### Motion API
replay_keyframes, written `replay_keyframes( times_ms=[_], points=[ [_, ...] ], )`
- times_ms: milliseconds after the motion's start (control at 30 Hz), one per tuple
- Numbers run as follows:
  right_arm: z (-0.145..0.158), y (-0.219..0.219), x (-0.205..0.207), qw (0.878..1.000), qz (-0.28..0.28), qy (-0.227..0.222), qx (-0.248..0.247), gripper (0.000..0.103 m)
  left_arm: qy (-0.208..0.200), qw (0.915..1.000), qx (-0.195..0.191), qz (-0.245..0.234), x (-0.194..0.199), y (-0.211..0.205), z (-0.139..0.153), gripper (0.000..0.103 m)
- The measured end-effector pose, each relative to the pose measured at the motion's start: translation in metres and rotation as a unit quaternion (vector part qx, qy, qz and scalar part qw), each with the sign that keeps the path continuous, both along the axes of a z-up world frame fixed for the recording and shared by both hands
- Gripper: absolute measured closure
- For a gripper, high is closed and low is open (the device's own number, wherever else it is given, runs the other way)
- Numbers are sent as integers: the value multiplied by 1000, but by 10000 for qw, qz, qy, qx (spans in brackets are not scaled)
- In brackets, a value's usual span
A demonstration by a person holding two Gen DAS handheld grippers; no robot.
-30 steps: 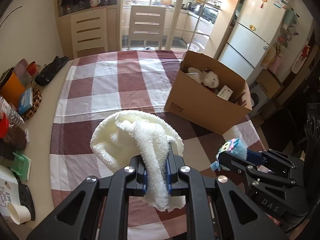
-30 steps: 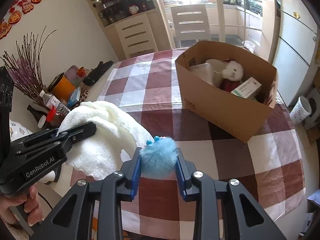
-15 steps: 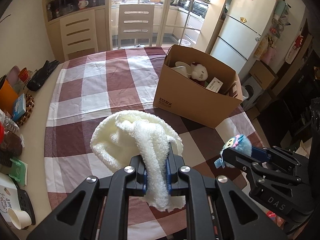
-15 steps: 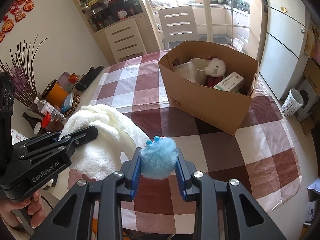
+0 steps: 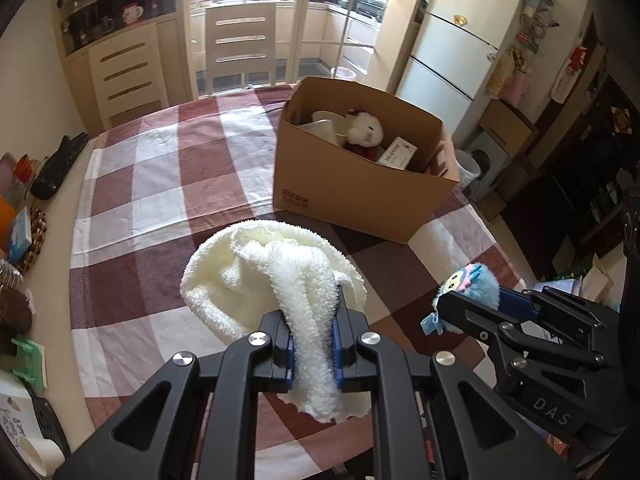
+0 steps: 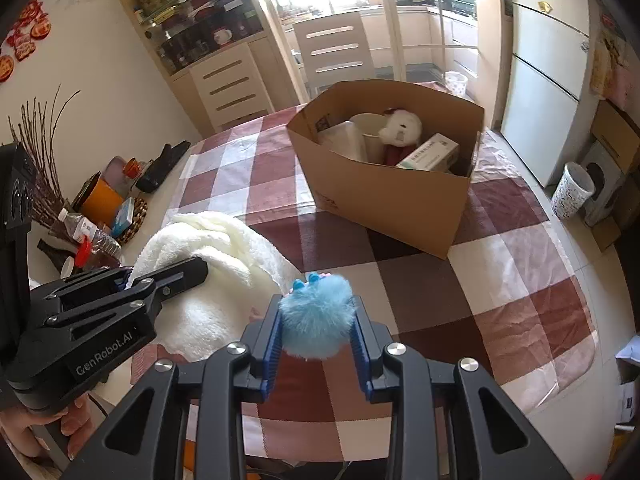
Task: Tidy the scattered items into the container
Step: 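Lift the towel and blue ball in both tools and carry them to the cardboard box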
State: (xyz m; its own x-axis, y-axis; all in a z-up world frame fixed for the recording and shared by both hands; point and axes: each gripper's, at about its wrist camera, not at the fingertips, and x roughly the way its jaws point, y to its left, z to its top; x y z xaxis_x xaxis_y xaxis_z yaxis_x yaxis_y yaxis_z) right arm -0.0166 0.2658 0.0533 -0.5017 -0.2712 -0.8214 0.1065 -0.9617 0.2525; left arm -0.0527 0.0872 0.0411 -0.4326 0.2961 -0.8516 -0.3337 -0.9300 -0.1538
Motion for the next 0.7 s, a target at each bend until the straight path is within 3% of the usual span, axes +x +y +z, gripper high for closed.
replay_keyframes(
  times_ms=[700],
  points=[
    [-4, 42, 4, 9984, -562, -53, -63, 72, -105, 9976, -98, -683, -6, 55, -8, 89]
  ],
)
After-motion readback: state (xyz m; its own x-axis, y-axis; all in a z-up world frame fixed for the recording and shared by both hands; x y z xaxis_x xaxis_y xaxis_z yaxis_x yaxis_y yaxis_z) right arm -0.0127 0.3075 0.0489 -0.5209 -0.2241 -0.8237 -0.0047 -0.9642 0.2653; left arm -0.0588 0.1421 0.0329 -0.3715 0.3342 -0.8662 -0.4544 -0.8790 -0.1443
